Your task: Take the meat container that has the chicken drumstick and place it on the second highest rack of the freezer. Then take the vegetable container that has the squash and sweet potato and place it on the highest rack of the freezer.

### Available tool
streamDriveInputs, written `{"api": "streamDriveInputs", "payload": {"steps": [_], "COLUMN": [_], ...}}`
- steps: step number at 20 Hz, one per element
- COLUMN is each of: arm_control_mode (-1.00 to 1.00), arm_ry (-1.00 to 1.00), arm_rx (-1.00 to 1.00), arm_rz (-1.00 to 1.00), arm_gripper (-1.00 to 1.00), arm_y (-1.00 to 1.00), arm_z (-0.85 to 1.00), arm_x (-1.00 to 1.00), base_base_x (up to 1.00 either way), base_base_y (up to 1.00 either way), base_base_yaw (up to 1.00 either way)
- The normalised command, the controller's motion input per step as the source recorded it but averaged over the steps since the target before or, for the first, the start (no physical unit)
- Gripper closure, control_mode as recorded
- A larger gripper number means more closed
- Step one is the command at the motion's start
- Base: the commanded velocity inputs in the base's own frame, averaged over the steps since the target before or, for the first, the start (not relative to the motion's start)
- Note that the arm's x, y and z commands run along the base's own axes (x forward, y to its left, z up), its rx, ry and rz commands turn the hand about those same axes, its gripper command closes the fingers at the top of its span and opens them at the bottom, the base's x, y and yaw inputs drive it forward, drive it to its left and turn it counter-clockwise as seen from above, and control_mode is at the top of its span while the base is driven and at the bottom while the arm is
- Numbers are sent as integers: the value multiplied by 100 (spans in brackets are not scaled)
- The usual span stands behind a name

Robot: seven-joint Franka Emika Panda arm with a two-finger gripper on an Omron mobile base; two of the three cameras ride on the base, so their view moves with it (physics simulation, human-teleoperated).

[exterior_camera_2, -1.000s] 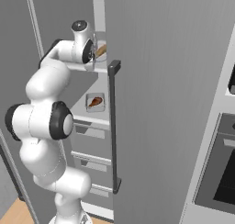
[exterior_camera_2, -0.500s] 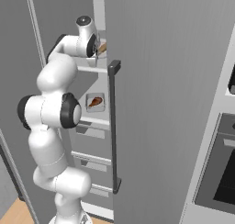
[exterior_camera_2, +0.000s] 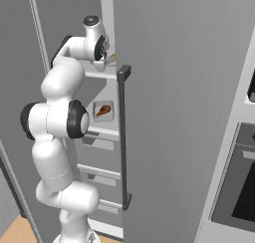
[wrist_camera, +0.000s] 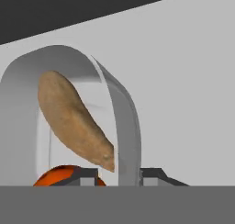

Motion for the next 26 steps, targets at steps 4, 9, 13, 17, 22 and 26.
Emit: {"api": "streamDriveInputs", "payload": {"steps": [4, 9, 13, 17, 22, 26], "arm_control_mode": [-100, -100, -100, -100, -100, -100], "arm_ry": [0, -4, -21, -21, -15, -6], "arm_rx": [0, 0, 0, 0, 1, 0], "arm_rz": [0, 0, 0, 0, -1, -3], "arm_gripper": [-100, -100, -100, -100, -100, -100], "arm_y": [0, -1, -5, -2, -6, -9], "arm_z": [0, -2, -17, -37, 18, 57], "arm_x": [0, -10, -48, -54, -79, -100], "base_base_x": [0, 0, 0, 0, 0, 0], "base_base_y": [0, 0, 0, 0, 0, 0], "base_base_yaw": [0, 0, 0, 0, 0, 0]}}
